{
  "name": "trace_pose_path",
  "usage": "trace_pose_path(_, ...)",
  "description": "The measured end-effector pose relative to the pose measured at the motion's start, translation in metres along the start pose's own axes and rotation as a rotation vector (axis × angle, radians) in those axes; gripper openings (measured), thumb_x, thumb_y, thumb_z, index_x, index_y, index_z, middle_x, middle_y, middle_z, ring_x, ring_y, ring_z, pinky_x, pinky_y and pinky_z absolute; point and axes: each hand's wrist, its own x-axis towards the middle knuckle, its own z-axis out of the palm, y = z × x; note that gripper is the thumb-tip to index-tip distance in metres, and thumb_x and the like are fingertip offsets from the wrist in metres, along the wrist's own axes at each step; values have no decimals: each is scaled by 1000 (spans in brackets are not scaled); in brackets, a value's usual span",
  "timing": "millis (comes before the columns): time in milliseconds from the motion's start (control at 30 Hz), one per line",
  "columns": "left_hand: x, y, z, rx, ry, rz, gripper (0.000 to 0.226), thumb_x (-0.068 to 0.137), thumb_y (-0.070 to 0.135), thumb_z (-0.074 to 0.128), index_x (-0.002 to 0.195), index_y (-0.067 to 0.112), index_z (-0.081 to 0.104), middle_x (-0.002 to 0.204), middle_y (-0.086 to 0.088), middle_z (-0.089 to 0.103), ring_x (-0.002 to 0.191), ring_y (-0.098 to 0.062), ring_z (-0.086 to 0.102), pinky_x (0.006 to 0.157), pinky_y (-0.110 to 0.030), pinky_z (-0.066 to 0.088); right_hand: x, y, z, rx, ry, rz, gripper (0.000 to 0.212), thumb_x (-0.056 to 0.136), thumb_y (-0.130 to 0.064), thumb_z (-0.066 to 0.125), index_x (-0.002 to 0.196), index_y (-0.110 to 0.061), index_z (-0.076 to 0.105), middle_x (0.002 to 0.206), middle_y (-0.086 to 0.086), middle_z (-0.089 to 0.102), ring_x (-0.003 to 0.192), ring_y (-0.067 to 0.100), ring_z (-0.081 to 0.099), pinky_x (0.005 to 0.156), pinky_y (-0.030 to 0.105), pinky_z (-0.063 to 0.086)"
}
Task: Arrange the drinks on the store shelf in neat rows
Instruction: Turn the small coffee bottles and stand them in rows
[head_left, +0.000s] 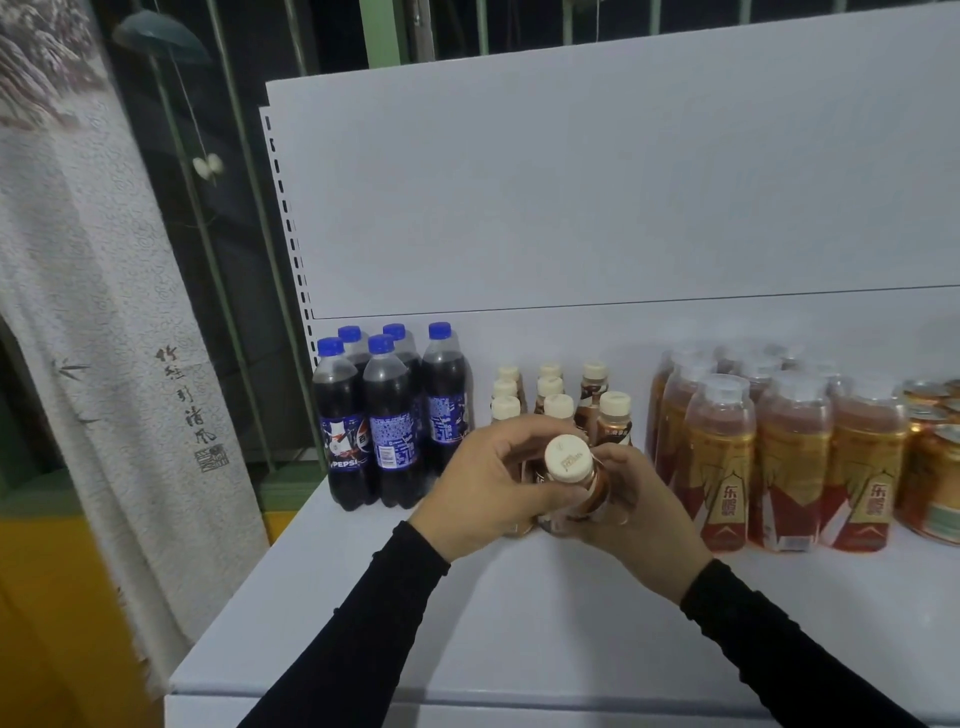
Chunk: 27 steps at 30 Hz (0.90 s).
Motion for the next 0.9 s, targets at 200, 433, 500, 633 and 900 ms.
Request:
trace_pose_path(200,5,4,-2,22,10,25,50,77,1,82,115,30,67,115,14,72,112,-8,66,96,-23,52,-1,-3,-4,57,-35,24,61,69,-15,87,118,-27,55,110,-26,66,107,-1,62,85,11,49)
trace_pose_path(433,32,32,-26,161,-24,60,40,84,21,80,115,41,66,113,15,72,105,-8,68,95,-35,57,3,-18,-32,177,-263,52,57,74,-19,85,126,-22,62,115,-4,71,109,14,65,94,32,54)
trace_pose_path(500,45,41,-30,169,-17,56,36,81,25,81,112,40,68,108,13,74,99,-9,70,93,-38,58,6,-26,-40,219,-304,54,52,75,-29,80,124,-21,63,115,0,70,109,18,66,91,32,55)
trace_pose_path(633,76,55,-36,136,67,79,34,71,38,78,103,36,70,99,6,76,92,-16,73,87,-40,60,19,-45,-65,81,-222,38,38,83,-47,63,119,-37,56,108,-20,69,108,-7,61,83,9,49)
trace_pose_path(900,156,67,-47,172,213,115,15,83,19,81,96,17,75,94,-10,75,88,-29,74,75,-38,62,86,-60,-126,-765,-6,-106,66,90,-62,45,145,-25,44,143,-4,49,124,9,46,102,23,30)
